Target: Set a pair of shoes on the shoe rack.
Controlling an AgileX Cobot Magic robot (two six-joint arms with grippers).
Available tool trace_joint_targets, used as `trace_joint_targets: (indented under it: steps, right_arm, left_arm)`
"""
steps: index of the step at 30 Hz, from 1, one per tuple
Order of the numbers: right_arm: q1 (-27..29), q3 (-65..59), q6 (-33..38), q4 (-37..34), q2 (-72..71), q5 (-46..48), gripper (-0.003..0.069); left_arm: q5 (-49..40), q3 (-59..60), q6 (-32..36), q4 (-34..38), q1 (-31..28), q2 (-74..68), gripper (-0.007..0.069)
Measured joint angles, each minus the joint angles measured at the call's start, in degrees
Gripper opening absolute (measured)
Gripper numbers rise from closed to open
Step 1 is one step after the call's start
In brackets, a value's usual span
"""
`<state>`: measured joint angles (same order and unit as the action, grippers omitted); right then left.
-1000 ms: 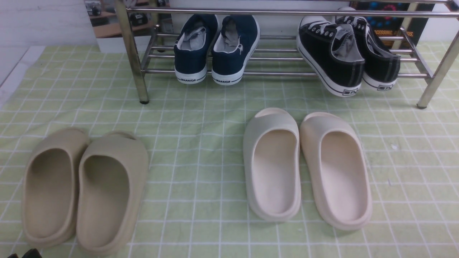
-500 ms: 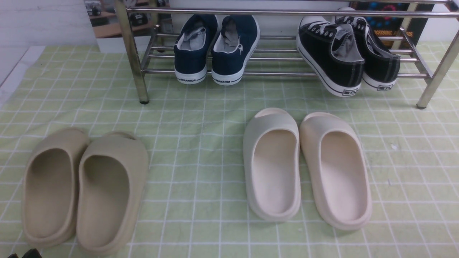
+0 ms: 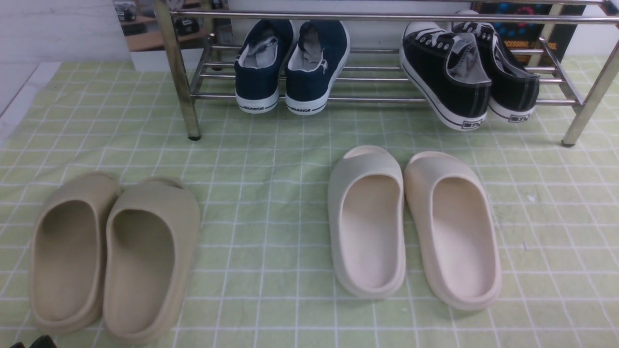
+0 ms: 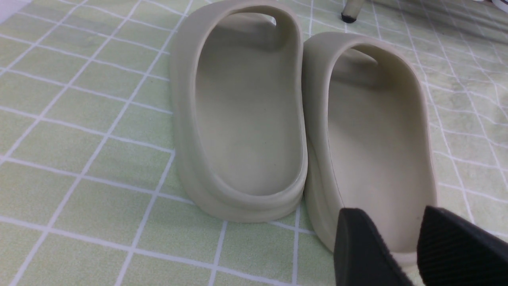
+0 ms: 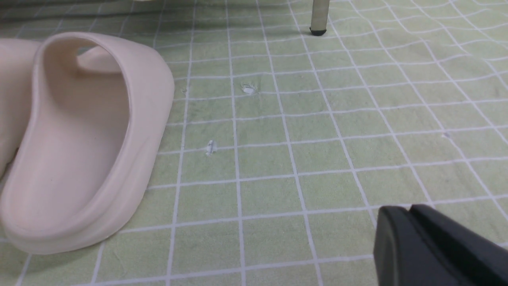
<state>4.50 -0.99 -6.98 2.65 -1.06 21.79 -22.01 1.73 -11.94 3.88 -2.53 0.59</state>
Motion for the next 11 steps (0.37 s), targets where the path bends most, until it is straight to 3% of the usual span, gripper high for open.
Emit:
trace_joint_targets:
  steps: [11]
  right_arm:
    - [0.0, 0.0, 0.0, 0.0, 0.0, 0.0, 0.0086]
  left_arm:
    - [0.0, 0.0, 0.0, 0.0, 0.0, 0.0, 0.0237]
